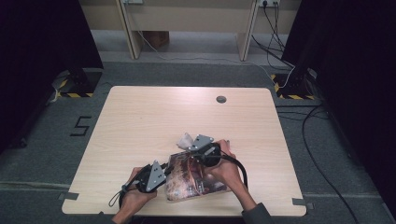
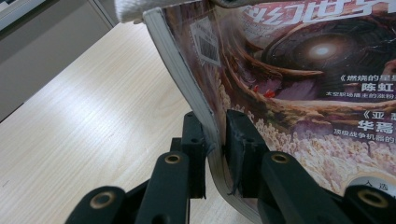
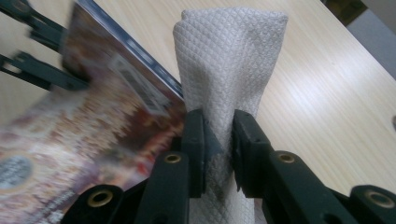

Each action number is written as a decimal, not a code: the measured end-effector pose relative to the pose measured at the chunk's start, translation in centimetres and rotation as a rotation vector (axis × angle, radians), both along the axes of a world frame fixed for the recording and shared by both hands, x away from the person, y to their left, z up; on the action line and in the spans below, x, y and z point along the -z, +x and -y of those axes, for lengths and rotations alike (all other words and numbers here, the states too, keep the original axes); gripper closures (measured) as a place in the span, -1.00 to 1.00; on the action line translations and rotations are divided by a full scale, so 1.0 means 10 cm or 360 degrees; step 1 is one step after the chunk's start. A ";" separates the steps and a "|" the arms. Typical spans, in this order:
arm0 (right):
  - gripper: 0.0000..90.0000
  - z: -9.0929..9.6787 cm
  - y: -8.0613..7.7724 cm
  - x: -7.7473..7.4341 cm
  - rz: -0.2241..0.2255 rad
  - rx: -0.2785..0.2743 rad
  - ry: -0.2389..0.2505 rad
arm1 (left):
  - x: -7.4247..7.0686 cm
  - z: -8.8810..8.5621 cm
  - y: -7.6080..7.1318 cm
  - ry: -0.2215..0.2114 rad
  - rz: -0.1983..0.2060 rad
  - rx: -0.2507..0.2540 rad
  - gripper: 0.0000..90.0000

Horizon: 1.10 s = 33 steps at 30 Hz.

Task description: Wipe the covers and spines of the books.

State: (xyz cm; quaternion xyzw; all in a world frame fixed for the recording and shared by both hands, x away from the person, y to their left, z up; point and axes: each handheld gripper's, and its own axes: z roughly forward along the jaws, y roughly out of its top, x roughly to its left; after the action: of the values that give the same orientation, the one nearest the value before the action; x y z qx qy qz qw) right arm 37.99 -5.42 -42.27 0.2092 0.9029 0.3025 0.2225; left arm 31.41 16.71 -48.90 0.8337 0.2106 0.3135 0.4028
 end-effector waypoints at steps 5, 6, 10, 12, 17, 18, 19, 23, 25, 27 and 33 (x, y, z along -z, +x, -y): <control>0.70 0.09 0.08 0.04 0.0014 0.0049 -0.0038 | -0.01 0.00 0.00 0.0008 0.0010 0.0003 0.73; 0.70 0.10 0.09 0.05 0.0017 0.0058 -0.0047 | 0.00 0.00 0.00 0.0014 0.0012 0.0001 0.73; 0.70 0.17 0.16 0.08 0.0007 0.0088 -0.0049 | -0.01 0.01 -0.01 0.0018 0.0016 0.0006 0.73; 0.71 0.19 0.18 0.10 0.0026 0.0096 -0.0053 | -0.01 0.01 -0.01 0.0015 0.0015 0.0005 0.73; 0.71 0.24 0.22 0.13 0.0024 0.0137 -0.0063 | -0.02 0.01 -0.01 0.0020 0.0026 0.0009 0.73; 0.71 0.26 0.24 0.14 0.0031 0.0128 -0.0070 | -0.01 0.01 -0.01 0.0019 0.0027 0.0009 0.72; 0.71 0.27 0.25 0.15 0.0023 0.0143 -0.0069 | -0.01 0.01 -0.01 0.0016 0.0030 0.0010 0.72; 0.71 0.34 0.31 0.19 0.0015 0.0178 -0.0083 | -0.02 0.01 -0.01 0.0018 0.0033 0.0010 0.72; 0.71 0.38 0.34 0.21 0.0003 0.0198 -0.0085 | -0.02 0.02 -0.02 0.0020 0.0037 0.0014 0.72; 0.71 0.43 0.38 0.23 0.0000 0.0206 -0.0091 | -0.02 0.02 -0.01 0.0022 0.0040 0.0016 0.72; 0.71 0.54 0.52 0.27 -0.0019 0.0246 -0.0127 | -0.03 0.02 -0.01 0.0019 0.0040 0.0016 0.72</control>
State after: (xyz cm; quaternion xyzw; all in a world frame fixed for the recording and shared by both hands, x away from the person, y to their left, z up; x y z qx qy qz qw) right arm 43.20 -10.79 -44.93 0.2711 0.8967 0.2467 0.2480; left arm 31.29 16.52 -48.63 0.8332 0.1993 0.3232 0.4020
